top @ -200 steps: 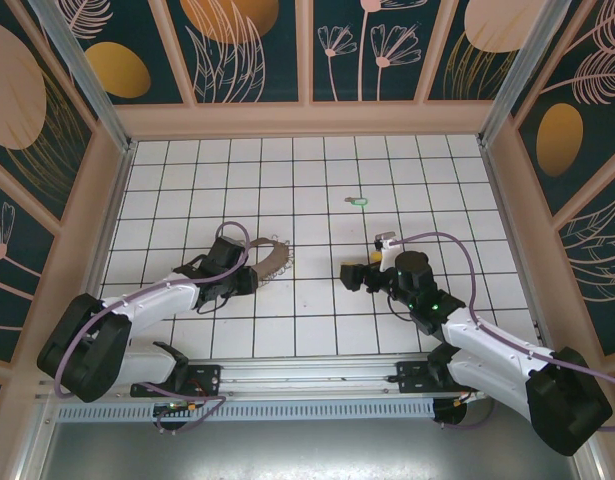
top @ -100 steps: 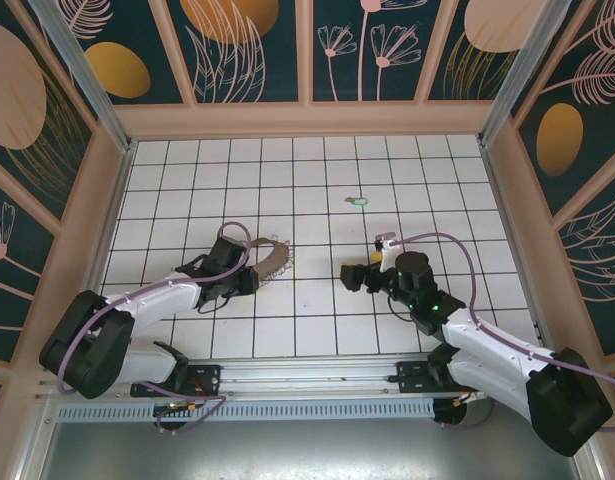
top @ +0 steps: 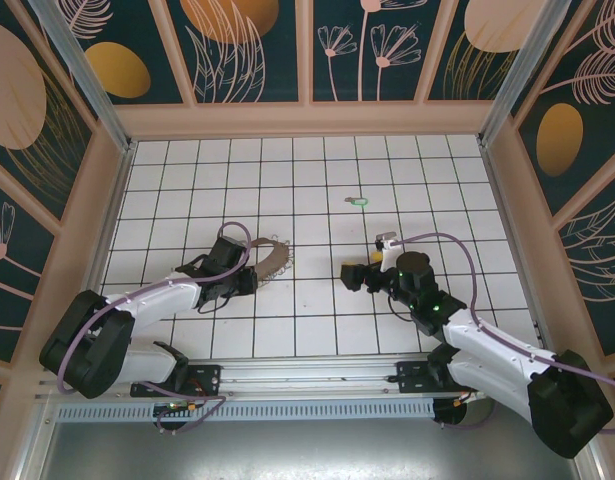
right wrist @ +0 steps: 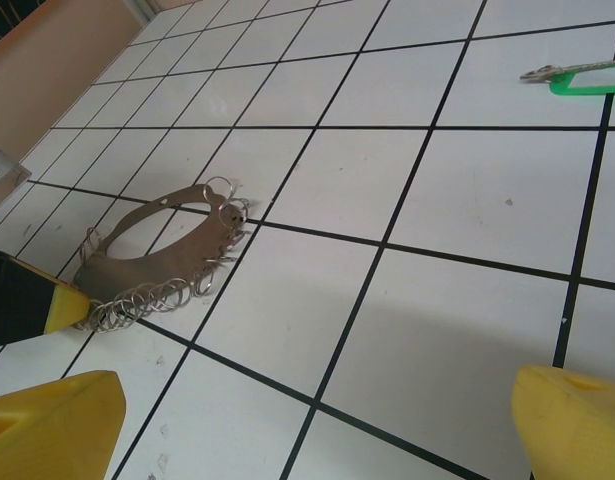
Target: Put the keys on the keyring
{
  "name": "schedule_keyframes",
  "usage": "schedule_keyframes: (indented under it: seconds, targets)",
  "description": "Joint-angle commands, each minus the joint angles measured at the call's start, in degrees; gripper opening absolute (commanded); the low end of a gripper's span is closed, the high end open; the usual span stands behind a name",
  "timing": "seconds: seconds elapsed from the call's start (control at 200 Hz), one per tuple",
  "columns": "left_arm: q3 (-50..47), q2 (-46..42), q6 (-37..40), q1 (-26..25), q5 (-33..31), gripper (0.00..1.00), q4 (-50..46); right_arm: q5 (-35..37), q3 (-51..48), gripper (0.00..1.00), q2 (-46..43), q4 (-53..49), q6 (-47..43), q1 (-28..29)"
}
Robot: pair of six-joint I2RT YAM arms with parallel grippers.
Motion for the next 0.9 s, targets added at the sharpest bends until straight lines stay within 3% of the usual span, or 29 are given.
schedule_keyframes:
  seconds: [0.0, 0.085, 0.505, 0.896]
  targets:
    - [-0.2, 0.9, 0.6, -0.3, 0.7, 0.06, 1.1, 1.3, -0.6, 0.99, -1.7, 0.5, -1.2, 0.0]
    - [0.1, 0.4, 0.6, -0.3, 0.8, 0.0, 0.8, 1.5, -0.6, 0.99, -2.2, 0.1, -1.4, 0.0]
    - [4.7, -9.3, 4.2, -0.3, -0.9, 0.0, -8.5, 1.1, 0.2, 0.99, -2.8, 0.1, -1.6, -0.1]
    - [7.3, -16.7, 11.6, -0.3, 3.7, 0.0, -9.4, -4.7, -0.5, 0.98, -10.3, 2.2, -4.6, -0.1]
